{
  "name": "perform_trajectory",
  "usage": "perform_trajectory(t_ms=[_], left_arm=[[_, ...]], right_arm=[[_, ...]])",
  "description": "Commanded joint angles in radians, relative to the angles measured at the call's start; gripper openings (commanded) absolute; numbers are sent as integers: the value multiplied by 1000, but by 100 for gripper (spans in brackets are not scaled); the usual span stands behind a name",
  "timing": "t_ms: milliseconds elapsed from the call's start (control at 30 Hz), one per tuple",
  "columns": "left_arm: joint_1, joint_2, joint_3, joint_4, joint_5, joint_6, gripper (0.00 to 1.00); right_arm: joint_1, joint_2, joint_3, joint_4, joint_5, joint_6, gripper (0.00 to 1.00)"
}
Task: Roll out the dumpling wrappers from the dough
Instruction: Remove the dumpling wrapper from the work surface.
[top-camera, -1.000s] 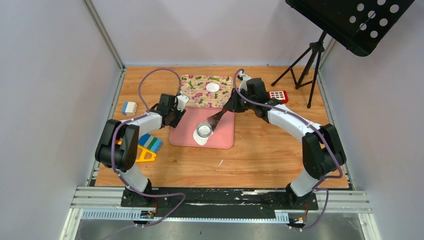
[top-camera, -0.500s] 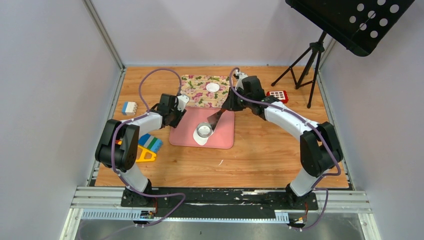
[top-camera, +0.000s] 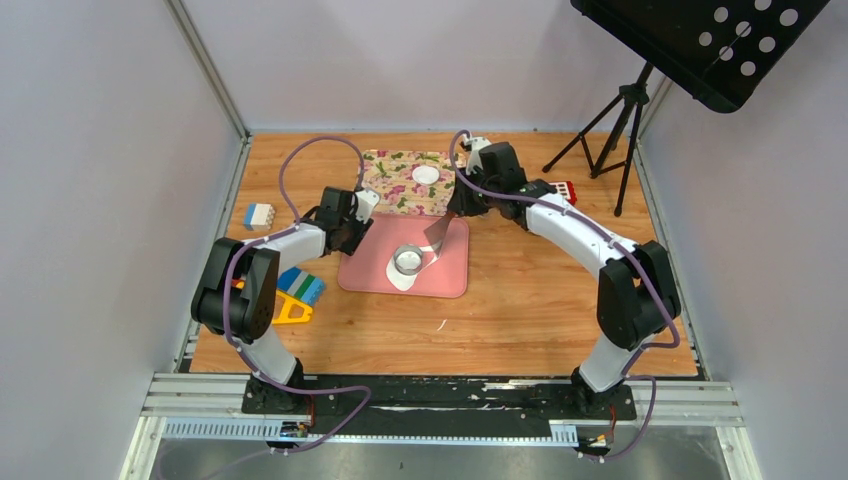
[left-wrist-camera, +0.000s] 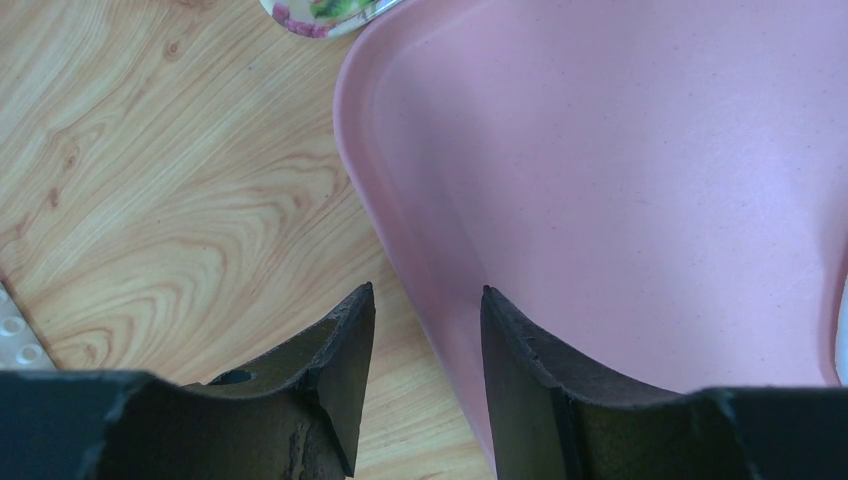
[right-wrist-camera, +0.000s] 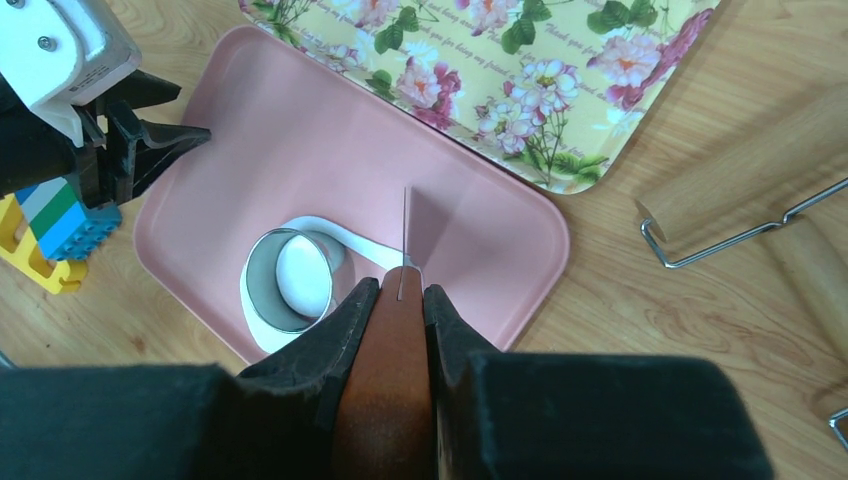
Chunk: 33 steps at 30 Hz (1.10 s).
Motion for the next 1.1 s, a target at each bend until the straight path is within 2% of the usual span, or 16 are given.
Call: perform_trajectory(t_ms=[0, 167, 500, 900, 1067], left_arm=[[-7, 10, 24, -12, 4, 0, 51], [-9, 12, 24, -15, 8, 2, 51], [-9, 7, 22, -14, 5, 2, 51], [-12, -4, 21, -15, 4, 3, 51], [-14, -2, 23, -16, 9, 1, 51]], right_arm=[[-6, 21, 37, -52, 119, -122, 0], [5, 40, 51, -15, 153, -162, 0], [27, 17, 63, -37, 326, -287, 0], [67, -10, 81, -54, 268, -369, 0], [110, 18, 54, 37, 257, -381, 0]])
